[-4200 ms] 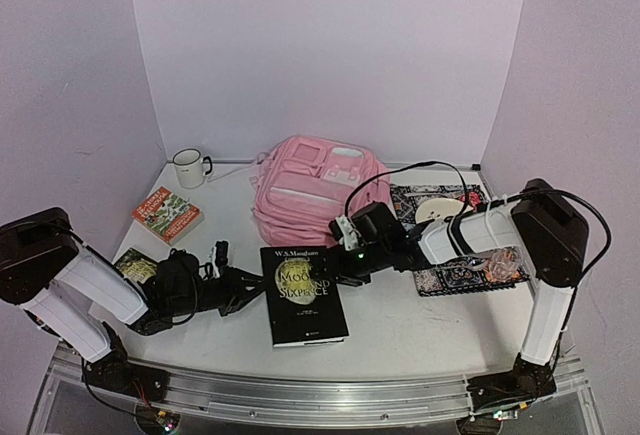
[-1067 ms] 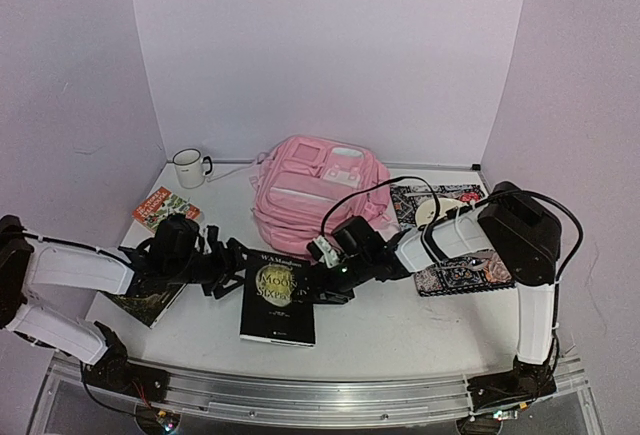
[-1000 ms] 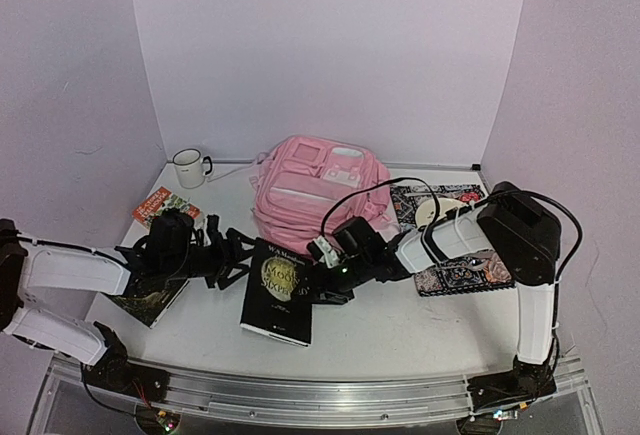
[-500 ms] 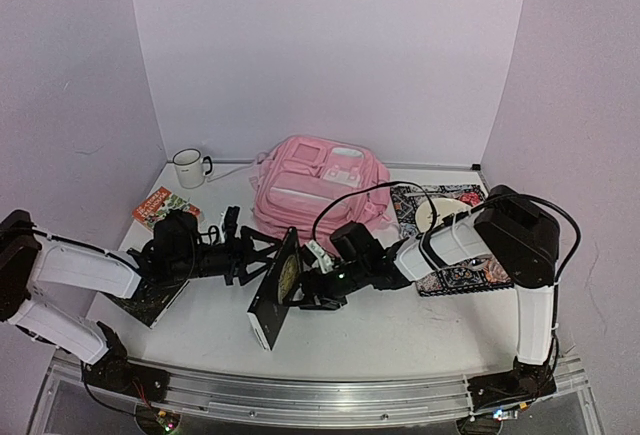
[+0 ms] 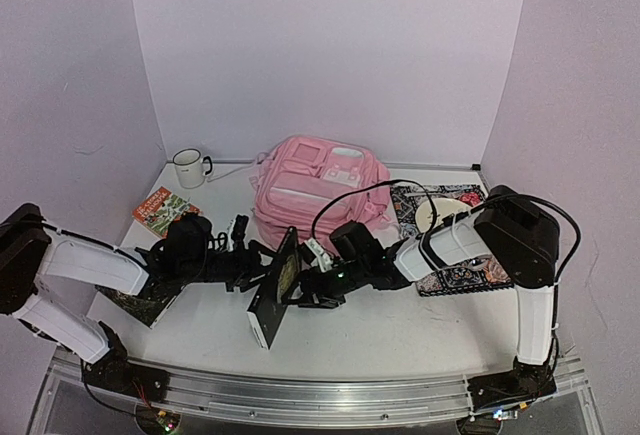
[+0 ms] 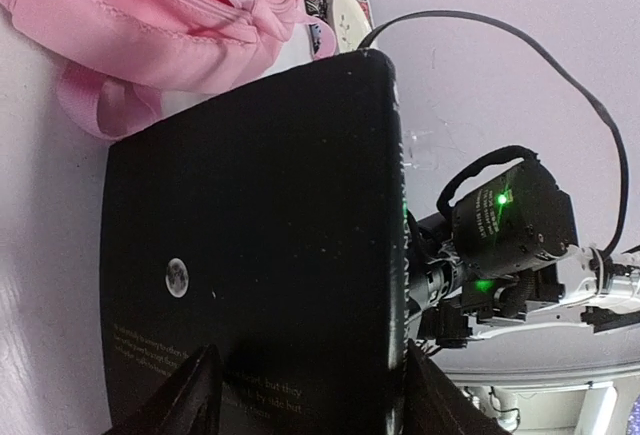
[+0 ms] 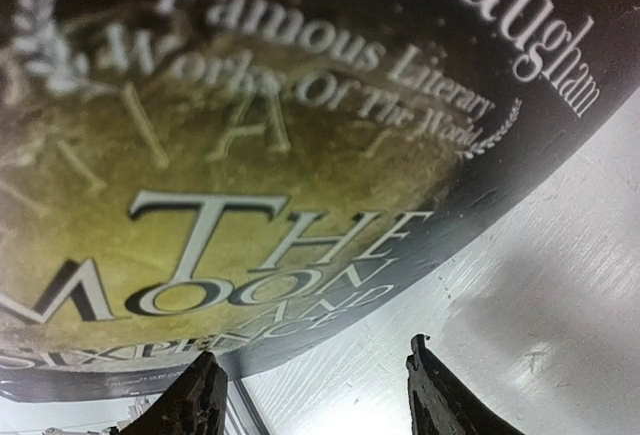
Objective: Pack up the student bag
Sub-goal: Grab the book at the center of the board, then pick up the largest pocket of the bag from the student bag.
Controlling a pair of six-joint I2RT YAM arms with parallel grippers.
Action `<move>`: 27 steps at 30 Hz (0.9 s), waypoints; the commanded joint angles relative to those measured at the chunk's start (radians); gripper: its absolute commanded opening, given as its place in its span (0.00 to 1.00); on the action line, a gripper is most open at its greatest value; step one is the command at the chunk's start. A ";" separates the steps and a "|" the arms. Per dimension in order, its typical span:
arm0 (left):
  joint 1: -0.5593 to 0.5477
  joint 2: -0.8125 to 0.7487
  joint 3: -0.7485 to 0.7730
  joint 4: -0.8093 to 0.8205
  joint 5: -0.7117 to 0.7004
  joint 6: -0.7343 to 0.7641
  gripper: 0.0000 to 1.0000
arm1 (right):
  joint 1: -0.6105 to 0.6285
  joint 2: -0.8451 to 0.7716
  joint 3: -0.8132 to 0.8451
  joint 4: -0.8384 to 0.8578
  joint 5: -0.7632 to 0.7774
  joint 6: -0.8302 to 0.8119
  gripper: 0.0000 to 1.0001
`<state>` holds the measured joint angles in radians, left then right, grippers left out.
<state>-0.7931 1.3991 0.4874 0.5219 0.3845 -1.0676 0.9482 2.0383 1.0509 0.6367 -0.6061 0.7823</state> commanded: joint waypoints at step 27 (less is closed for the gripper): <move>0.095 -0.285 0.124 -0.605 -0.181 0.258 0.00 | -0.049 -0.227 0.144 -0.407 0.365 -0.507 0.64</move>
<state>-0.7321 1.1922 0.5929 -0.1459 0.1973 -0.8320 0.9332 1.9230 1.1191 0.3948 -0.4071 0.5239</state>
